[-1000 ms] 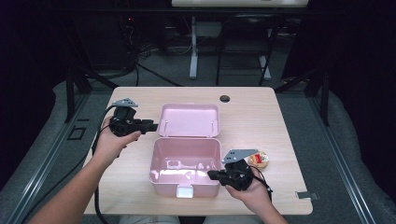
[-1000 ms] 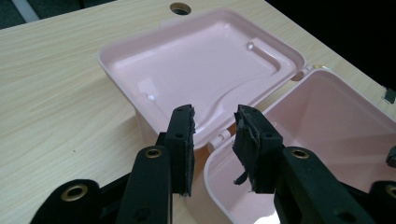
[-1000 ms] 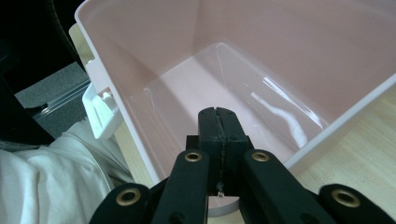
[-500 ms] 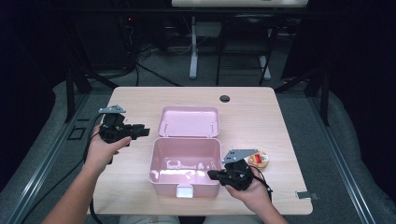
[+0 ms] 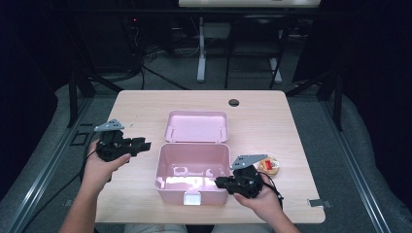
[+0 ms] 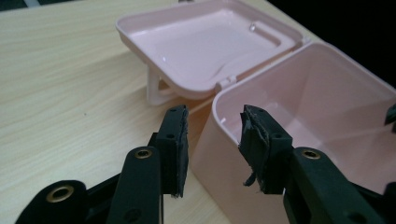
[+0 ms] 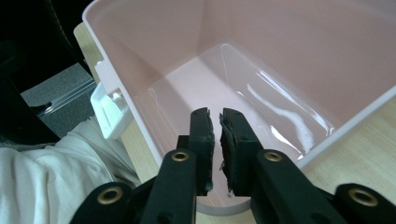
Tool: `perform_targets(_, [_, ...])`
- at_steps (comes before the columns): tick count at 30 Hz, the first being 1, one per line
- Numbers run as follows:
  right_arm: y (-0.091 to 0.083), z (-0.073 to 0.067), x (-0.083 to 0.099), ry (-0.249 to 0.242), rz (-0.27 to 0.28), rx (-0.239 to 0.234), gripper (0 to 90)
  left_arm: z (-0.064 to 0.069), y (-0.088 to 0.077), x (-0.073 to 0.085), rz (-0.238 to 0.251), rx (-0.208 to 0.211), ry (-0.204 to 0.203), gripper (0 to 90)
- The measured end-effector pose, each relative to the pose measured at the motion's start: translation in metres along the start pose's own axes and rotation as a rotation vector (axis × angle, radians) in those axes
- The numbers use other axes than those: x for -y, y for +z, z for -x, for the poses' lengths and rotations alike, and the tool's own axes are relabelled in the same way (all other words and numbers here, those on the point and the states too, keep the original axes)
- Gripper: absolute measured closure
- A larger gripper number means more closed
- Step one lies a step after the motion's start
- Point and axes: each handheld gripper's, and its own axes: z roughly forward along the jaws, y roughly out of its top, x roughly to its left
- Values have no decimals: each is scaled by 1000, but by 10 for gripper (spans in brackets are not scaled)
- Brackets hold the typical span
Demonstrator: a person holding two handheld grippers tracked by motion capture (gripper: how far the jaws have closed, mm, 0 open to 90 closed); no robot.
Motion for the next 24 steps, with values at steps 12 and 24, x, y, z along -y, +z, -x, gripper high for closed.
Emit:
perform_targets(12, [-12, 1, -21, -13, -12, 26, 661, 4, -8, 8, -7, 10, 17, 547])
perform_targets(24, [-30, 4, -37, -43, 5, 75, 558, 18, -21, 5, -3, 22, 123, 511])
